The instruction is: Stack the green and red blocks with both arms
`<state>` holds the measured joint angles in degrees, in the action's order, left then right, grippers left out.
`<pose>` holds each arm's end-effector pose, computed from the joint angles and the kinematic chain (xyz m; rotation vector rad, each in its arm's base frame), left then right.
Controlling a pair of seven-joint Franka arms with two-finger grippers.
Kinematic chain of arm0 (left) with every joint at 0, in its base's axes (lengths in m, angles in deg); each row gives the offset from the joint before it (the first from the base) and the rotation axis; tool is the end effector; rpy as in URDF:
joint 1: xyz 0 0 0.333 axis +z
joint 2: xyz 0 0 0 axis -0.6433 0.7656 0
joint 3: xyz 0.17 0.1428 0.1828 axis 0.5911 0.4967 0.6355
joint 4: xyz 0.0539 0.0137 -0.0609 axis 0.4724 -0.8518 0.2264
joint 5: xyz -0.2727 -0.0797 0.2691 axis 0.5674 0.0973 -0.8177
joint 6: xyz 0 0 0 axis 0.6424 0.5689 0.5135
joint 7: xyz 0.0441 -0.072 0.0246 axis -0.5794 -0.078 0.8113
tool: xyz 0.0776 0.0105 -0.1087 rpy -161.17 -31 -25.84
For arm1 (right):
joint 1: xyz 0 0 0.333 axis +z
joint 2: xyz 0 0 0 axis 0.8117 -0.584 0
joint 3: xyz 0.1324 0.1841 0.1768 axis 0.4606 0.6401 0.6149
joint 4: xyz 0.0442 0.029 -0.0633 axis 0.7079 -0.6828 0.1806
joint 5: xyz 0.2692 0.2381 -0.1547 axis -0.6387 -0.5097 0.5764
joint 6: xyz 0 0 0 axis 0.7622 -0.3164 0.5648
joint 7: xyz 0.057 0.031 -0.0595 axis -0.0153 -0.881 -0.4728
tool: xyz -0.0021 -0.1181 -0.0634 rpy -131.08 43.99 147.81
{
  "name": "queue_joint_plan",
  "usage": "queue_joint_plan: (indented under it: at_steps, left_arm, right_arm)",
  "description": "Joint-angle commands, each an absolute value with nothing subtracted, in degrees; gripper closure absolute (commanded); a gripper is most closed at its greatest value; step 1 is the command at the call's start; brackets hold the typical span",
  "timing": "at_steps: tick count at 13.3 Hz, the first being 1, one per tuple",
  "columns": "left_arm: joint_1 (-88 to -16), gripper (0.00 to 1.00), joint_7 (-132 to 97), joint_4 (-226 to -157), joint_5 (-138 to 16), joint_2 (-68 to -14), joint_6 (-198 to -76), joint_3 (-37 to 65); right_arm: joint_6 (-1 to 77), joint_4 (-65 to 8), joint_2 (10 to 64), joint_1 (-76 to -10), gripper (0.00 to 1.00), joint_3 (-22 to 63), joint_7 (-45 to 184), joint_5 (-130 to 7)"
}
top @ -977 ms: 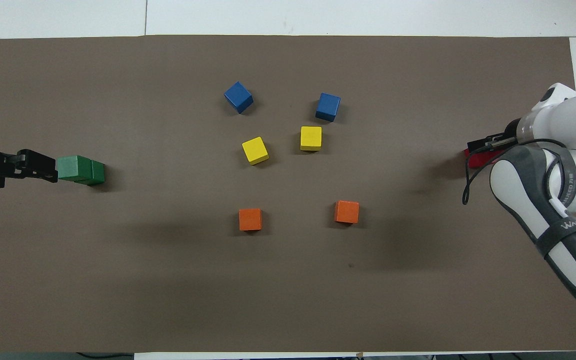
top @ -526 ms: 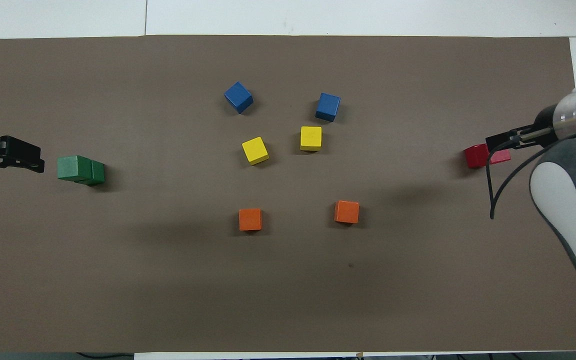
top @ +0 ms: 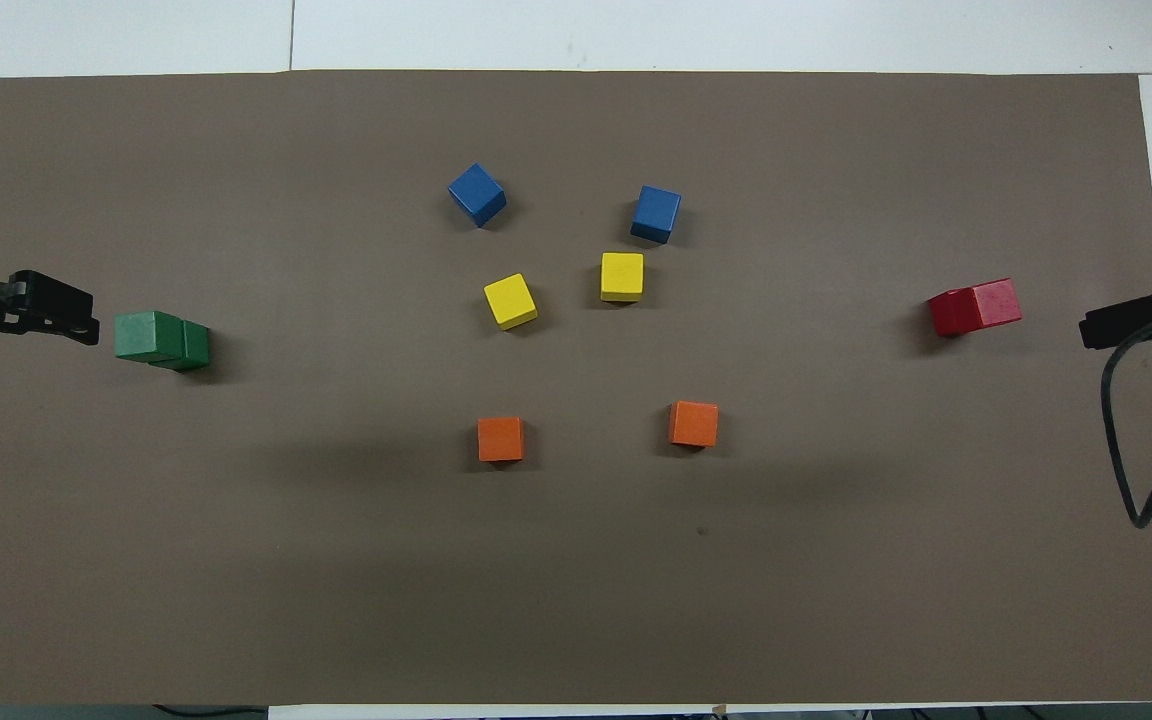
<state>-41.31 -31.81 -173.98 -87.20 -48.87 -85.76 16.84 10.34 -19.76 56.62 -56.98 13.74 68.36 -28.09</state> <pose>0.5500 -0.0120 0.5345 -3.1182 0.0027 0.1723 0.5285 -0.0271 0.5762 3.0853 0.1956 -0.0125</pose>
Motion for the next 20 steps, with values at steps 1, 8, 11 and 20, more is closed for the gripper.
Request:
queue_joint_plan:
  at_steps: [1, 8, 11, 20]
  left_arm:
    - [-42.1, 0.0, -31.8, -173.6, -87.5, -48.8, -85.1, 17.7]
    - [-42.1, 0.0, -31.7, -173.7, -87.5, -48.8, -85.1, 17.6]
    - [-42.2, 0.0, -31.7, -173.7, -87.5, -48.8, -85.1, 17.7]
    - [-41.7, 0.0, -31.7, -173.9, -87.5, -48.9, -85.0, 17.7]
  right_arm:
    - [7.8, -18.4, 56.5, -58.0, 0.0, 13.0, 70.4, -30.2]
    - [3.5, -16.8, 56.3, -60.2, 0.0, 13.0, 71.5, -30.2]
    - [3.4, -16.8, 56.1, -60.2, 0.0, 13.0, 71.9, -30.3]
    - [5.5, -20.6, 56.2, -60.1, 0.0, 12.9, 72.4, -30.2]
